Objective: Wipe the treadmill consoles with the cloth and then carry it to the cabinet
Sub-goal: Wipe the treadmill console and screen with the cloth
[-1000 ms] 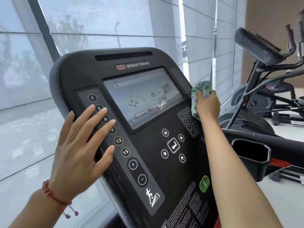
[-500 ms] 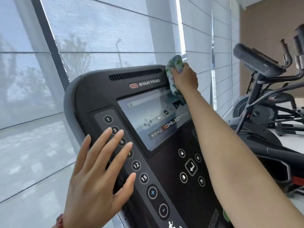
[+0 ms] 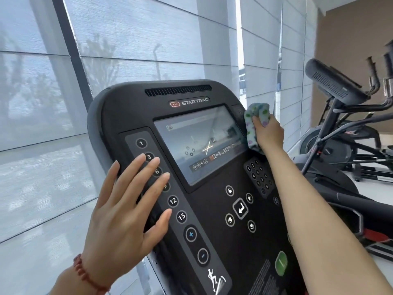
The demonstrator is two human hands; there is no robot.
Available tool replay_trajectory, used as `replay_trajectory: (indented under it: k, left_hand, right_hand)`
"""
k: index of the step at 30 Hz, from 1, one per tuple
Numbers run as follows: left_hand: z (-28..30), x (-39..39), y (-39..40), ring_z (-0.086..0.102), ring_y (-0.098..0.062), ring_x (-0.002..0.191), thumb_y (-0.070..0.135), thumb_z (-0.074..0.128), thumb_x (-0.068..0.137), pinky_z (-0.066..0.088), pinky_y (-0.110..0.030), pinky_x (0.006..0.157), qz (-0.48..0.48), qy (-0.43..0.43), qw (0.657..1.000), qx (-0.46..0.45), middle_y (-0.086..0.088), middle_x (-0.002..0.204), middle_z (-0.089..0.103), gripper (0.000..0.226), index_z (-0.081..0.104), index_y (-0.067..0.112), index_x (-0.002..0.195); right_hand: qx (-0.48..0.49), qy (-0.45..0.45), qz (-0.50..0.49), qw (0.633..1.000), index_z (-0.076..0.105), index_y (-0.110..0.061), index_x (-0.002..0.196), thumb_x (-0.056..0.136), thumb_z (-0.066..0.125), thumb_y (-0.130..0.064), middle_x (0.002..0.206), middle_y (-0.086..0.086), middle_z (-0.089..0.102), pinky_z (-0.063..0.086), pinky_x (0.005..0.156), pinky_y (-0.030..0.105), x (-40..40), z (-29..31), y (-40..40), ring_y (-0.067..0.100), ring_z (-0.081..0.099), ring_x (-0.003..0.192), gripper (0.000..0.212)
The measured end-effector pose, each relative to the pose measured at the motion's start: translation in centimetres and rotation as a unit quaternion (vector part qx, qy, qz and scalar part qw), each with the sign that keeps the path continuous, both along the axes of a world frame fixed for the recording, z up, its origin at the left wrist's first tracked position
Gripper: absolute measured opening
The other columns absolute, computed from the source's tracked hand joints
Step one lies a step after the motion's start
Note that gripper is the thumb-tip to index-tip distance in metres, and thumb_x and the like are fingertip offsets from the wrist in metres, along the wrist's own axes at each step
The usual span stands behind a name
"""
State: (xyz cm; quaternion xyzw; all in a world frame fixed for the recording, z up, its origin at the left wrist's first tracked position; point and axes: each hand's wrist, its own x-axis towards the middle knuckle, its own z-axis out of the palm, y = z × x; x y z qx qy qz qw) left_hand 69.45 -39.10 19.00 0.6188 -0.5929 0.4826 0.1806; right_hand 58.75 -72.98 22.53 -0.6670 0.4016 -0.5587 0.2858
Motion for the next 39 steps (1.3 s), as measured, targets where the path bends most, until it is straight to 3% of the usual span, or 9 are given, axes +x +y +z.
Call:
replay_trajectory:
  k: [11,17,22,27,33,39]
  left_hand:
    - [0.2,0.2,0.1,0.036,-0.027,0.131,0.039,0.037,0.094,0.024,-0.053,0.109,0.006,-0.005,1.000,0.003,-0.013,0.133,0.051,0.049,0.062,0.005,0.118]
    - [0.1,0.0,0.0,0.035,-0.026,0.131,0.039,0.036,0.094,0.021,-0.052,0.111,0.021,0.008,1.000,0.008,-0.013,0.132,0.053,0.049,0.063,0.005,0.117]
    - [0.2,-0.4,0.5,0.033,-0.027,0.133,0.043,0.030,0.096,0.021,-0.051,0.110,0.057,0.011,0.998,0.036,-0.013,0.134,0.051,0.053,0.061,0.007,0.120]
    - [0.3,-1.6,1.3,0.036,-0.029,0.132,0.038,0.040,0.092,0.029,-0.051,0.106,0.103,0.024,0.994,0.041,-0.016,0.136,0.049,0.050,0.060,0.003,0.121]
    - [-0.9,-4.2,3.9,0.041,-0.031,0.128,0.041,0.038,0.090,0.031,-0.050,0.105,0.121,0.075,0.989,0.036,-0.017,0.134,0.050,0.052,0.058,0.004,0.122]
    - [-2.3,-6.5,7.2,0.043,-0.031,0.126,0.039,0.040,0.089,0.026,-0.044,0.107,0.142,0.095,0.985,0.025,-0.016,0.131,0.052,0.050,0.058,0.005,0.121]
  right_hand:
    - [0.061,-0.009,-0.023,0.998,0.052,-0.002,0.111,0.094,0.044,-0.039,0.113,0.022,0.059,0.032,0.075,0.032,-2.9,-4.1,2.4,0.037,0.053,0.107,0.042]
    - [0.104,-0.010,-0.040,0.994,0.052,-0.001,0.111,0.093,0.046,-0.041,0.112,0.024,0.060,0.041,0.089,0.041,-5.7,-8.2,5.2,0.040,0.054,0.107,0.044]
    - [0.120,-0.008,-0.038,0.992,0.051,0.002,0.114,0.092,0.048,-0.039,0.115,0.026,0.060,0.042,0.089,0.041,-6.9,-8.9,8.1,0.041,0.055,0.107,0.046]
    - [0.108,-0.007,0.017,0.994,0.055,-0.002,0.109,0.090,0.053,-0.036,0.110,0.022,0.062,0.037,0.076,0.032,-8.1,-8.5,10.8,0.036,0.057,0.101,0.039]
    - [0.081,-0.050,0.066,0.993,0.055,-0.008,0.102,0.087,0.057,-0.039,0.095,0.010,0.060,0.047,0.084,0.039,-9.0,-7.9,14.3,0.031,0.058,0.093,0.034]
    - [0.041,-0.053,0.139,0.988,0.057,-0.006,0.101,0.087,0.059,-0.035,0.087,0.003,0.058,0.038,0.074,0.026,-9.3,-7.7,19.4,0.020,0.053,0.082,0.032]
